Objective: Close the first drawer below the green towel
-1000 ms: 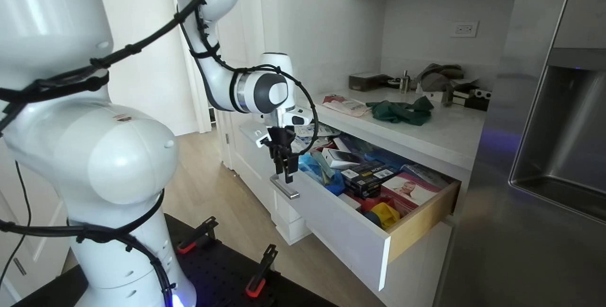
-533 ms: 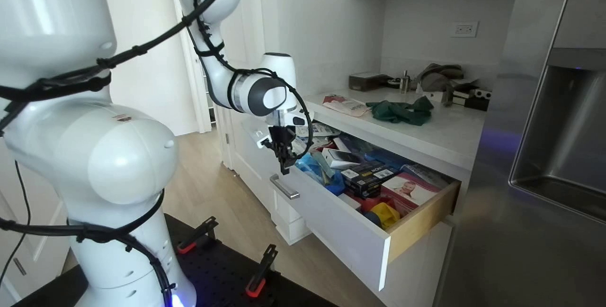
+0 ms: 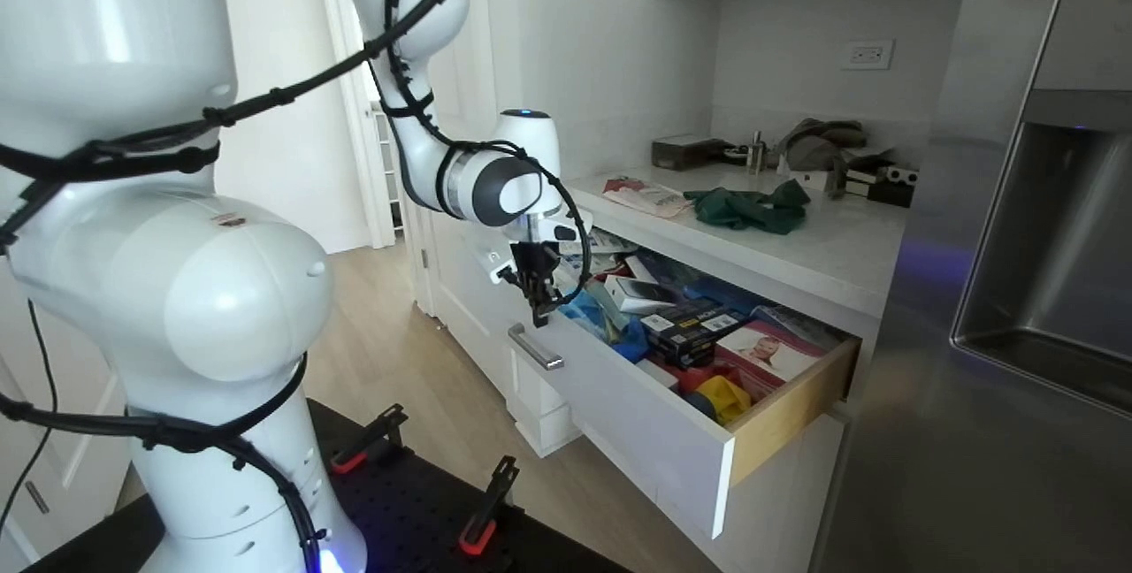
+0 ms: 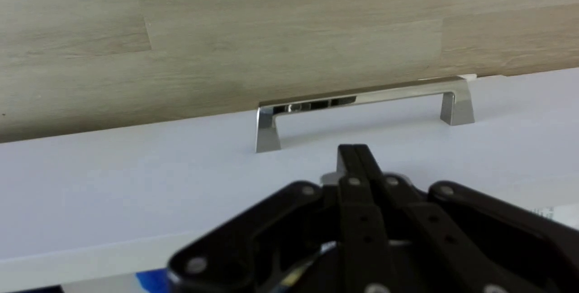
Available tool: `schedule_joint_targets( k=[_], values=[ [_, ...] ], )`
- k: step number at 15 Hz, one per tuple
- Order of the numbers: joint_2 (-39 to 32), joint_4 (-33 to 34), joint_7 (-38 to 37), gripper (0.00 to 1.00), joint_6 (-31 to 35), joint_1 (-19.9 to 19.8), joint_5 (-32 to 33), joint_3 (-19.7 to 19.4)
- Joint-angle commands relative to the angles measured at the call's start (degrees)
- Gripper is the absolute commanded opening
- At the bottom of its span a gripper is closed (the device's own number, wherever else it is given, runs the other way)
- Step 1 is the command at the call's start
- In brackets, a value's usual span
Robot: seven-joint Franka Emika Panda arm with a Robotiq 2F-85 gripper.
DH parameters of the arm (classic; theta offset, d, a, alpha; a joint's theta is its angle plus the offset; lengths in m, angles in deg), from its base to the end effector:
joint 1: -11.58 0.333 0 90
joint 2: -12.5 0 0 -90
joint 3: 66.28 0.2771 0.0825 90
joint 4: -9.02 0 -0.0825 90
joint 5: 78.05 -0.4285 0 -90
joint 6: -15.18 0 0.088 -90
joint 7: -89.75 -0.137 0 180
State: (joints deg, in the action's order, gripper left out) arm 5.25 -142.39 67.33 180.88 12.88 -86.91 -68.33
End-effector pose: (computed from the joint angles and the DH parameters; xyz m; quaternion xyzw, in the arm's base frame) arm 0.4530 -0.0148 0.1030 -0.9602 0.2716 -0.0563 0.0326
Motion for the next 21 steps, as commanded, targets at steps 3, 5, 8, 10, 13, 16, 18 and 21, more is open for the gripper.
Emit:
schedule_joint_targets(
  k=[3,5,8,10,13,16,18,21],
  values=[
    [-3.72,3.85,6.25,0.02,5.84,-1.93,-8.20,3.72],
    [-4.90,5.51,8.81,0.02,7.47,-3.33,-11.87,5.93],
    [-7.13,8.44,10.44,0.02,9.14,-4.88,-14.58,7.67],
    [-8.89,10.66,10.06,0.02,10.11,-5.57,-14.83,7.94],
    [-11.83,14.72,8.47,0.02,10.94,-6.38,-14.48,7.54],
    [-14.79,18.85,7.61,0.02,11.46,-7.17,-14.12,7.05],
    [-16.94,21.85,7.10,0.02,12.36,-7.79,-14.22,7.02],
    [-19.65,26.01,4.18,0.02,11.98,-6.45,-13.46,4.51]
  ],
)
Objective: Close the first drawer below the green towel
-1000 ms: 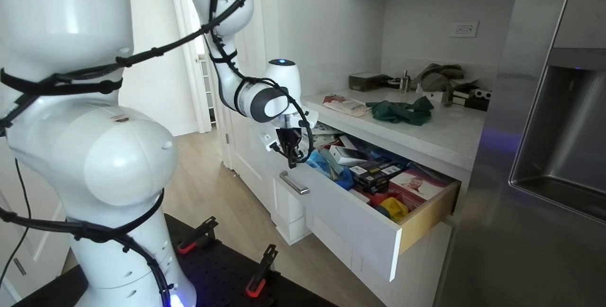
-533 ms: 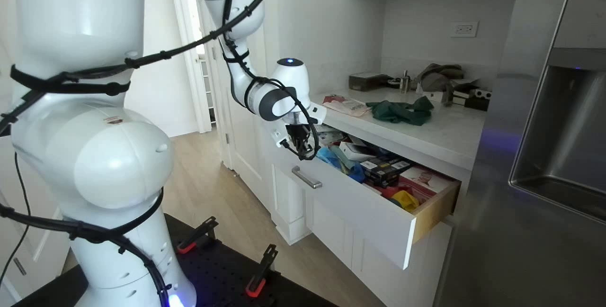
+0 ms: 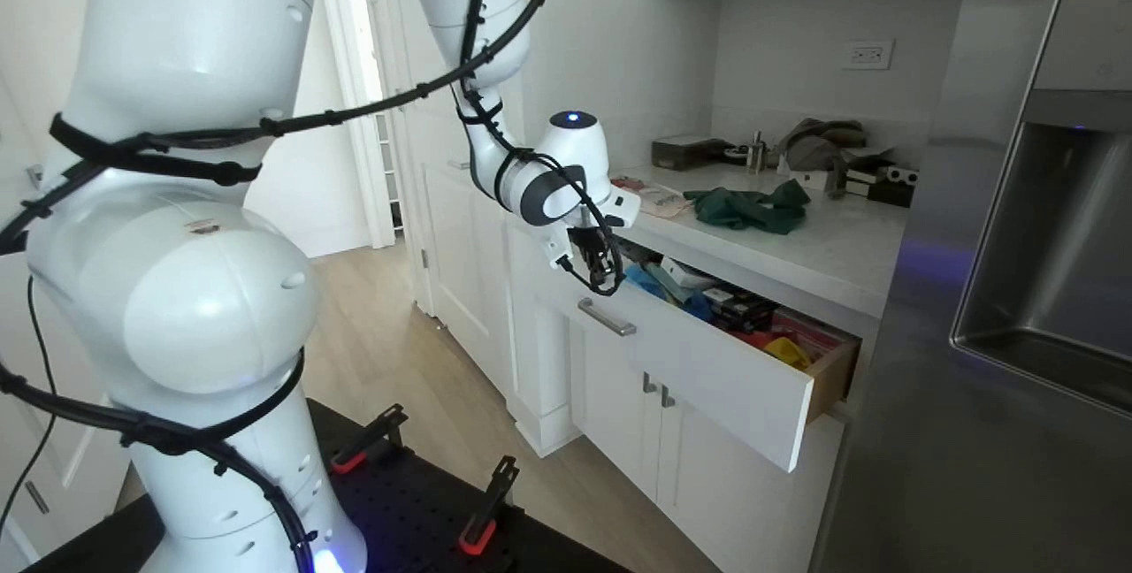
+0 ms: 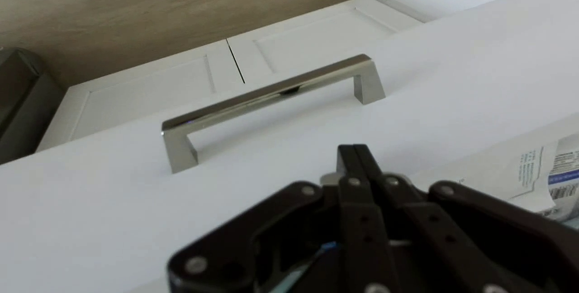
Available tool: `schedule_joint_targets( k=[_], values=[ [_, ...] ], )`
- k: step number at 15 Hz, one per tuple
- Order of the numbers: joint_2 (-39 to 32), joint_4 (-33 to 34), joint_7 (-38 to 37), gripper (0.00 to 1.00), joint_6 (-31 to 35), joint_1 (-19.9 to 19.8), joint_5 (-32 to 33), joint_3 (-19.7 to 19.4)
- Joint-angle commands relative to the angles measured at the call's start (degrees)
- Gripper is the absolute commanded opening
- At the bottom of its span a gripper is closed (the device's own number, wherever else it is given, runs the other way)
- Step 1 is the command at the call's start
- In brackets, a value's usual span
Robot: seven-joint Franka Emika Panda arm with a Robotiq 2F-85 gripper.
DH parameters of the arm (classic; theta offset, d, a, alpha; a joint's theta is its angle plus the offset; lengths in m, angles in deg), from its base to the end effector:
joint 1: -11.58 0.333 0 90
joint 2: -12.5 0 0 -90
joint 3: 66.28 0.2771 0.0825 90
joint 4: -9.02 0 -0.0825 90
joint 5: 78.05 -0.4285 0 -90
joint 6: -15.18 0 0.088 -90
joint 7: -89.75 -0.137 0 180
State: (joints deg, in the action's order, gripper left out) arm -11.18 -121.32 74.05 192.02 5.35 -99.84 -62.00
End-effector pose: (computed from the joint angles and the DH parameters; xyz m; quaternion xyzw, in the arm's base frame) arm 0.5766 -0.0464 0.1097 -0.9207 0.3340 -0.1834 0.0840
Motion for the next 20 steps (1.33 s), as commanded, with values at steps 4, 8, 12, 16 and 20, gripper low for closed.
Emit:
schedule_joint_targets(
  k=[4,8,12,16,20],
  values=[
    [-7.44,11.26,-4.94,0.02,2.15,1.10,-1.04,-2.95],
    [-10.73,17.54,-6.83,0.02,2.17,0.64,-1.51,-3.37],
    [-12.67,22.18,-8.15,0.02,2.05,0.56,-1.64,-4.14],
    [-12.65,23.16,-8.46,0.02,1.32,1.00,-1.42,-5.61],
    [-9.86,20.18,-9.26,0.02,-1.30,3.00,-0.83,-8.62]
  ],
)
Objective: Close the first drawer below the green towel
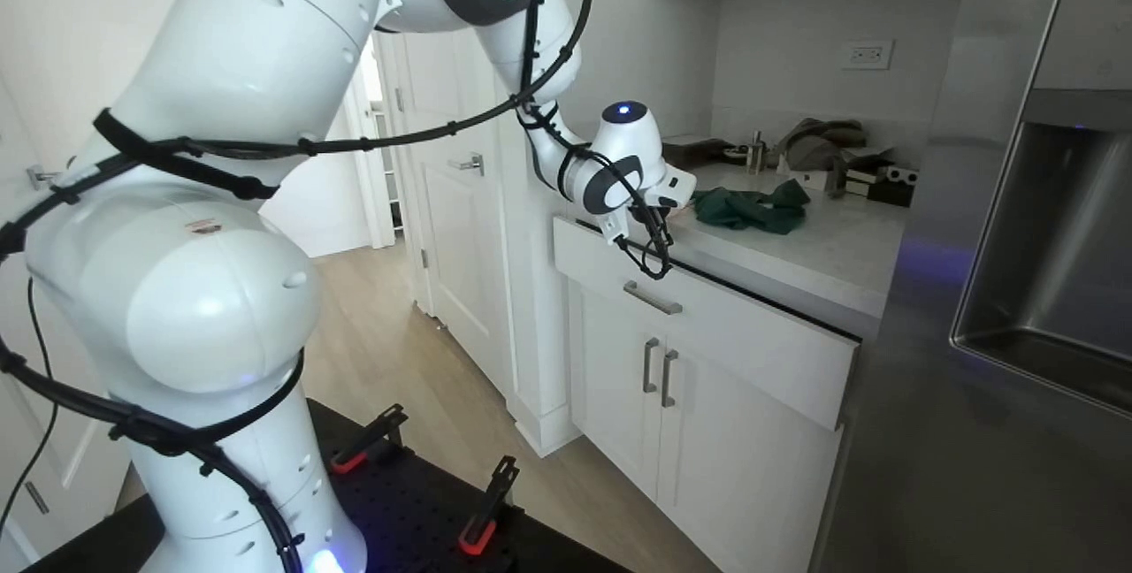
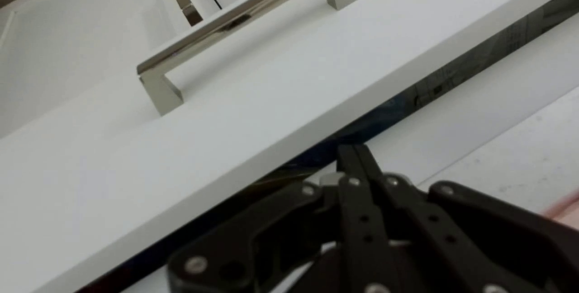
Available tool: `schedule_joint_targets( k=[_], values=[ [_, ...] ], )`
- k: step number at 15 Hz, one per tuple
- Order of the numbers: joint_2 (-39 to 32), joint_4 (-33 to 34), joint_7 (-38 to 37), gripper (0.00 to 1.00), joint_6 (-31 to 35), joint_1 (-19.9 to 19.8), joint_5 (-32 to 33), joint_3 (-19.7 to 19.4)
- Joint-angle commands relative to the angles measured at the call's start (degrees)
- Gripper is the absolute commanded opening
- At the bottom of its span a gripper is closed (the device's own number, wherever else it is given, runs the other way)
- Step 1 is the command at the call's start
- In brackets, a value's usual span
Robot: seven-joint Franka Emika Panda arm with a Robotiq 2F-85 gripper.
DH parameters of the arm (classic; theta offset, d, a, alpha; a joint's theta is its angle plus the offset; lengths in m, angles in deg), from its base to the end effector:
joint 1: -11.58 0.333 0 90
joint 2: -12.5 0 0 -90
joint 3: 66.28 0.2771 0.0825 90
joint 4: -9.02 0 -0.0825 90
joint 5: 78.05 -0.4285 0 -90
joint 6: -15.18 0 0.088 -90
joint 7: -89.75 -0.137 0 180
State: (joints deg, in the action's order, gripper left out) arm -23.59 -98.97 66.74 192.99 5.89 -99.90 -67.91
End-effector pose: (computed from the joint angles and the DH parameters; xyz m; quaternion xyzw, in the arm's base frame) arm 0.6833 -0.1182 0.1418 -0.8623 0.4142 -0.2761 0.0934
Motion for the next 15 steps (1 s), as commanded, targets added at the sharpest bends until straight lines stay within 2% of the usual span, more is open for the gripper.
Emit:
schedule_joint_targets(
  k=[1,4,8,11,15],
  values=[
    [3.26,-2.86,-2.47,0.02,-3.80,3.51,-0.44,-4.14],
    [5.10,-4.47,-7.61,0.02,-11.84,9.74,2.15,-12.01],
    [5.23,-3.60,-13.59,0.02,-18.44,12.75,6.60,-15.53],
    [3.14,-2.05,-14.32,0.02,-16.48,10.81,6.75,-13.24],
    [0.97,-0.78,-10.29,0.01,-11.33,6.20,3.48,-7.41]
  ],
)
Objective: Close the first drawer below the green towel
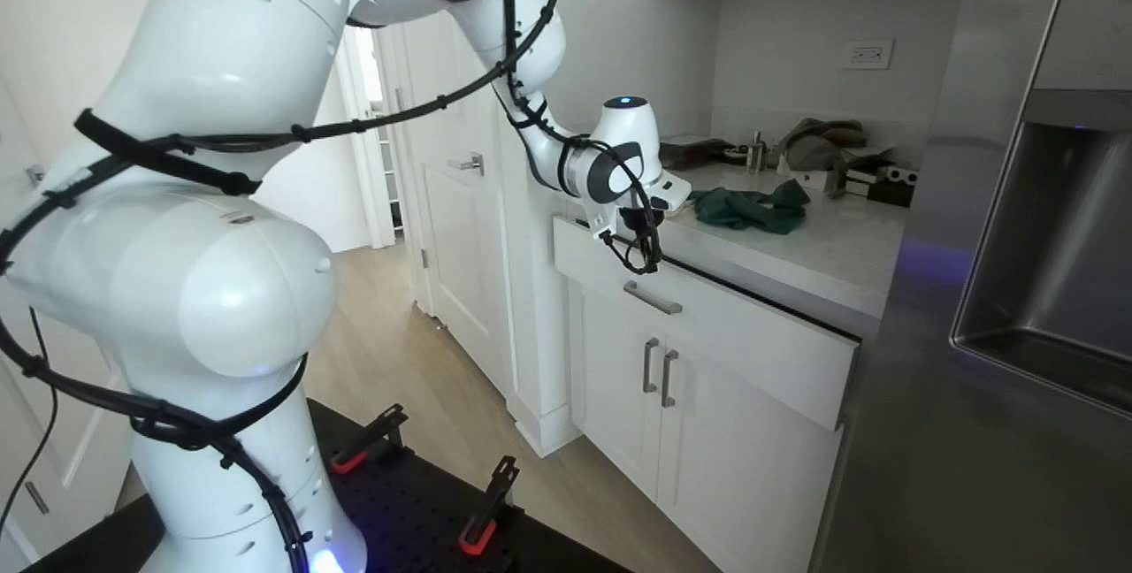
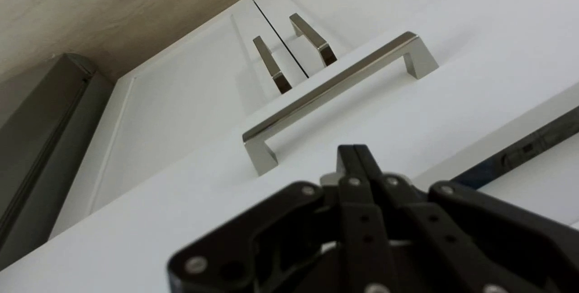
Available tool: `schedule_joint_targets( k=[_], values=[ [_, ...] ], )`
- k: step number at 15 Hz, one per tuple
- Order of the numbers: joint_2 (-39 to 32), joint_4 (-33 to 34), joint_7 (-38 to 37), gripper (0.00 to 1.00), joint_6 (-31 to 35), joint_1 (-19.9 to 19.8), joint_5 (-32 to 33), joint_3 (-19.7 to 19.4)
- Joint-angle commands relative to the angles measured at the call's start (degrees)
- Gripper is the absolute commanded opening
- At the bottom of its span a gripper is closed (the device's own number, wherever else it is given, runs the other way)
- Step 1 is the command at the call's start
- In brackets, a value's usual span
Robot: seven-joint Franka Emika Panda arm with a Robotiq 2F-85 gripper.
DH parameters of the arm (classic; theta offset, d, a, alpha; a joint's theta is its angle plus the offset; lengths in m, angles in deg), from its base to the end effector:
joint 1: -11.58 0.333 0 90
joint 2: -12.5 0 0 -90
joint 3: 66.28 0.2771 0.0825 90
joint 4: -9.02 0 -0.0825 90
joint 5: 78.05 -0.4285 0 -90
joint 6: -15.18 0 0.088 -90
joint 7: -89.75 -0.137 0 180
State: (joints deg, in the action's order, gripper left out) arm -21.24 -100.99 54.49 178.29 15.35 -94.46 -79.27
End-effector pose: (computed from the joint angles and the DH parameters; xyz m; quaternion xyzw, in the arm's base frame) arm 0.6621 -0.1207 0.1308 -0.8689 0.4612 -0.1736 0.0472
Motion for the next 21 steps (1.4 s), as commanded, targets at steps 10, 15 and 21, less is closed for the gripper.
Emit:
schedule_joint_targets(
  k=[10,15,21],
  values=[
    [-7.60,5.99,8.24,0.01,14.39,-9.73,-5.32,11.73],
    [-10.62,8.87,10.29,0.01,19.97,-12.96,-5.42,15.45],
    [-12.71,11.34,10.94,0.01,22.11,-15.37,-5.17,18.26]
  ],
)
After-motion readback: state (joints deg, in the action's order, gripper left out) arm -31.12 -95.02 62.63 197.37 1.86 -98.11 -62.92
